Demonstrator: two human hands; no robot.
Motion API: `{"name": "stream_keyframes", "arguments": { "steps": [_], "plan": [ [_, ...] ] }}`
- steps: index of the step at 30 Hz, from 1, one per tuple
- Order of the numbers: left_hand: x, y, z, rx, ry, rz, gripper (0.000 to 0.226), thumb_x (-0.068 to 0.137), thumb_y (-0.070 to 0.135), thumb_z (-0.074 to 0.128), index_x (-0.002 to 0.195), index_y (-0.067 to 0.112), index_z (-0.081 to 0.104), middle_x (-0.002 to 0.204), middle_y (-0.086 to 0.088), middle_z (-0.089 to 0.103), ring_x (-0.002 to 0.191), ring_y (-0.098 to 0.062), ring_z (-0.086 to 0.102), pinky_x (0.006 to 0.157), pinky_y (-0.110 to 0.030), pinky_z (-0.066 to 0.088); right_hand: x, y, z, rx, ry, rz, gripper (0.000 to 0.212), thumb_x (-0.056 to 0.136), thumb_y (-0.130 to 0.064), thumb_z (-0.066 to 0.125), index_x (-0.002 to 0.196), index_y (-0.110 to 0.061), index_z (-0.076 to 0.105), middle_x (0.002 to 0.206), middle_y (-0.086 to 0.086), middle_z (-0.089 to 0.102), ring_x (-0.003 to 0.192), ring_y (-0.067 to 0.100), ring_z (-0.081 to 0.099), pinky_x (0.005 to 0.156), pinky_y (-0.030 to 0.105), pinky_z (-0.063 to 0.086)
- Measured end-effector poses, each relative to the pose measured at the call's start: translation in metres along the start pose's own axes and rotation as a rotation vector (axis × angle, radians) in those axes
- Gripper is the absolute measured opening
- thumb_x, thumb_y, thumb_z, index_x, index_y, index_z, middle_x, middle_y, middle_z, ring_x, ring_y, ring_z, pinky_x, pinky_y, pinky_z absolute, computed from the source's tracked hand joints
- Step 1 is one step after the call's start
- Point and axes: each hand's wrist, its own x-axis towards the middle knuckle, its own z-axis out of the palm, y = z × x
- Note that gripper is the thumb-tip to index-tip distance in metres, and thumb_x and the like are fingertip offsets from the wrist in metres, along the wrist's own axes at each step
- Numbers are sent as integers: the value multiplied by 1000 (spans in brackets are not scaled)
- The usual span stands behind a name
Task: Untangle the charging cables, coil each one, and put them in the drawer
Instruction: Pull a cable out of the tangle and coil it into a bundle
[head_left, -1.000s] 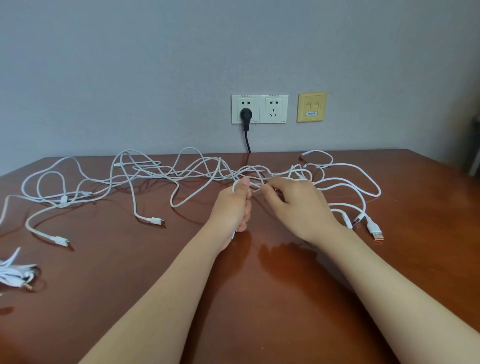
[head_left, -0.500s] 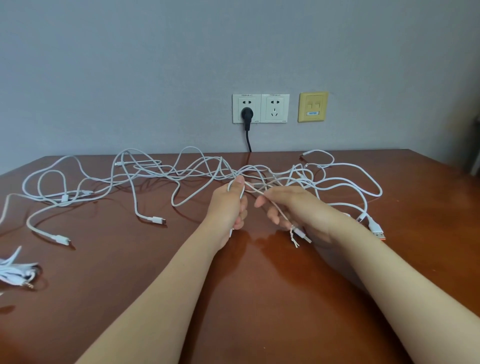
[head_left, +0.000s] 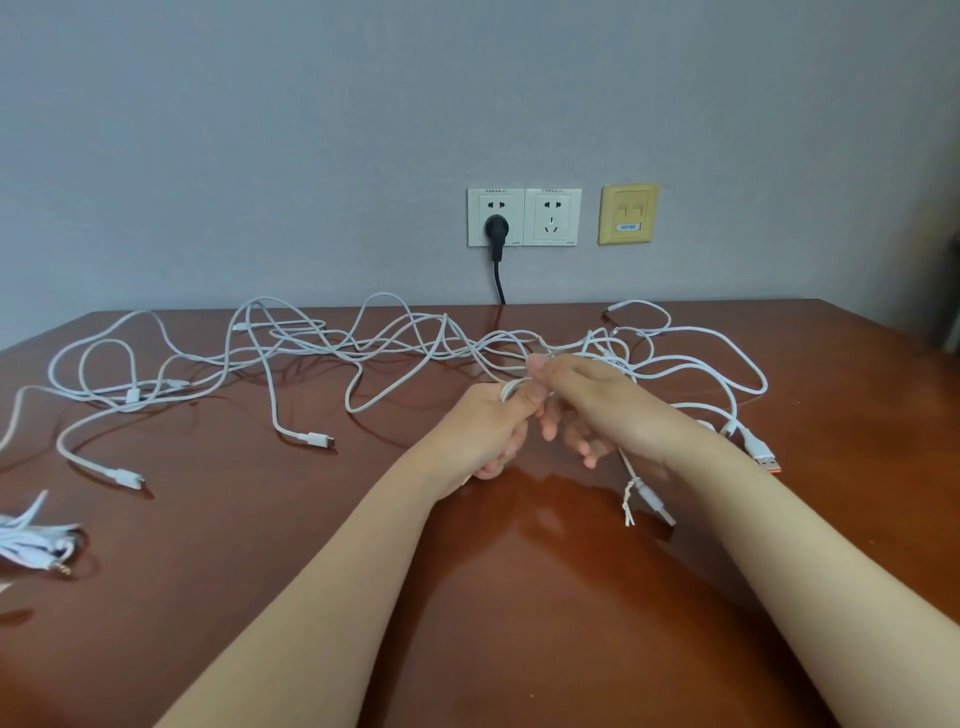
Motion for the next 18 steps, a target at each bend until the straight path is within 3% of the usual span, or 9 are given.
{"name": "stream_keyframes", "arguments": {
  "steps": [2,4,7,9,10,11,12,14,18],
  "plan": [
    [-1,1,0,103,-31,18,31,89,34,58,65,15,53,36,0,33,28,-8,20,33,-13,16,2,4,0,-83,40,-8,31,94,-45,46,86,-15,53,59,-1,55,35,8,40,37,20,39],
    [-1,3,4,201,-52,22,13,84,27,68,78,29,57,35,3,35,28,-8,25,33,-14,19,4,8,0,-223,128,-41,28,92,-44,49,90,-17,57,65,0,59,40,6,48,40,22,40],
    [1,0,9,229,-26,-11,32,80,19,70,101,35,51,34,6,36,31,-9,29,33,-13,22,1,8,4,-525,255,-147,28,92,-45,47,96,-19,57,77,2,63,76,18,61,65,32,45],
    [3,0,10,338,13,41,12,81,9,62,84,19,55,30,6,36,26,-9,30,32,-12,22,-2,2,14,-742,325,-197,28,94,-42,41,95,-18,55,87,6,62,89,29,56,70,34,38],
    [4,-1,10,407,26,58,17,81,5,56,67,15,53,27,6,35,24,-9,30,31,-12,22,-3,1,18,-804,340,-216,27,96,-40,38,90,-17,52,90,9,62,92,31,55,68,33,35],
    [1,2,11,469,33,69,24,80,3,52,58,13,50,27,4,35,22,-9,29,31,-13,22,-3,1,21,-821,344,-222,27,97,-37,36,82,-18,48,89,10,60,91,33,55,67,32,33],
    [2,0,13,443,14,53,22,80,1,50,62,14,50,29,2,37,23,-9,28,33,-14,22,-2,2,23,-800,345,-217,31,97,-35,34,72,-20,44,84,9,58,88,33,54,66,32,31],
    [0,1,16,269,-27,-3,24,82,0,51,80,23,47,35,1,38,26,-8,26,35,-13,19,0,3,21,-693,371,-199,42,97,-33,36,57,-21,36,67,3,50,77,31,51,62,31,30],
    [-1,2,15,17,-160,-42,25,81,-6,57,76,15,45,38,4,38,33,-7,31,37,-14,22,1,4,9,-628,454,-214,51,94,-27,44,46,-19,29,48,0,34,51,17,33,47,29,20]
  ]
}}
